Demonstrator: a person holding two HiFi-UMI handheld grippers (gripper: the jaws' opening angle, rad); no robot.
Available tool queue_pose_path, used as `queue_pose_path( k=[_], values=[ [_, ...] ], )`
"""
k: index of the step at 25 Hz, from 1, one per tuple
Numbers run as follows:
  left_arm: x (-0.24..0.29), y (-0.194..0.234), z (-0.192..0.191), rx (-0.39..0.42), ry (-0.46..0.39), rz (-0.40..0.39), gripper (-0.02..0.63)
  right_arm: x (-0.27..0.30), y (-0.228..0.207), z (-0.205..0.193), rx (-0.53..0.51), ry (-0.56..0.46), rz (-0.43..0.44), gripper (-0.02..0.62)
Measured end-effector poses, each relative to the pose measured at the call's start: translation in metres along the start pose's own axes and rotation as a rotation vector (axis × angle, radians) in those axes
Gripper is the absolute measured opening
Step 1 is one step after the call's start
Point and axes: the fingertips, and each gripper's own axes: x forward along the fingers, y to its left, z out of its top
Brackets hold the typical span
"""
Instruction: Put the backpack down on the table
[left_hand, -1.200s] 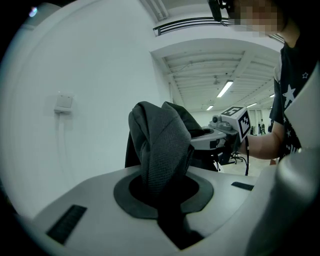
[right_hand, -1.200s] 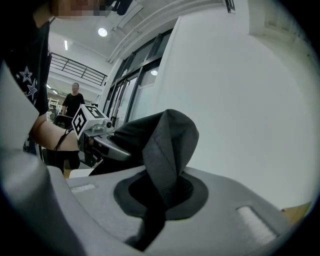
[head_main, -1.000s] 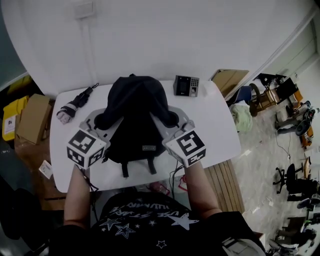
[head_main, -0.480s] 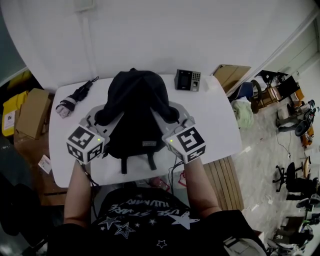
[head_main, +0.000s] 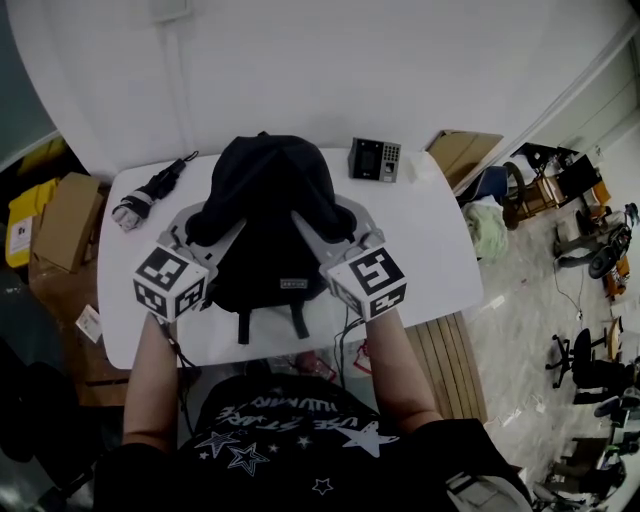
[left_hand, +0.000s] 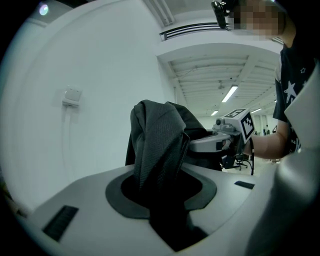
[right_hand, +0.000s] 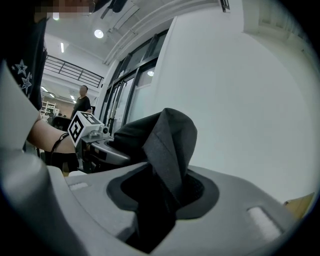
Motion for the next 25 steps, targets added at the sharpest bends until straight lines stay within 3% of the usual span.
queue_pose_path(
  k=[6,9,13,16,25],
  values=[
    [-0.007,0.014,0.001,0.009,0.027,0.09,0.338,-0.003,0.004,-0.008,-0.002,0.039,0.017,0.281],
    [-0.014,0.019,0.0,0.003,0.032,0.13,0.384,-0.009,0.004,-0.007,0.003,0.005,0.003,0.327],
    [-0.027,0.019,0.002,-0.019,0.017,0.183,0.413,-0.022,-0.003,-0.001,0.04,-0.041,-0.025,0.345],
    [-0.037,0.017,0.002,-0.016,0.025,0.226,0.413,-0.032,-0.008,-0.008,0.034,-0.022,-0.039,0.345],
    [-0.058,-0.013,-0.004,-0.033,0.052,0.352,0.411,-0.078,-0.012,-0.018,0.058,-0.037,-0.009,0.344]
  ],
)
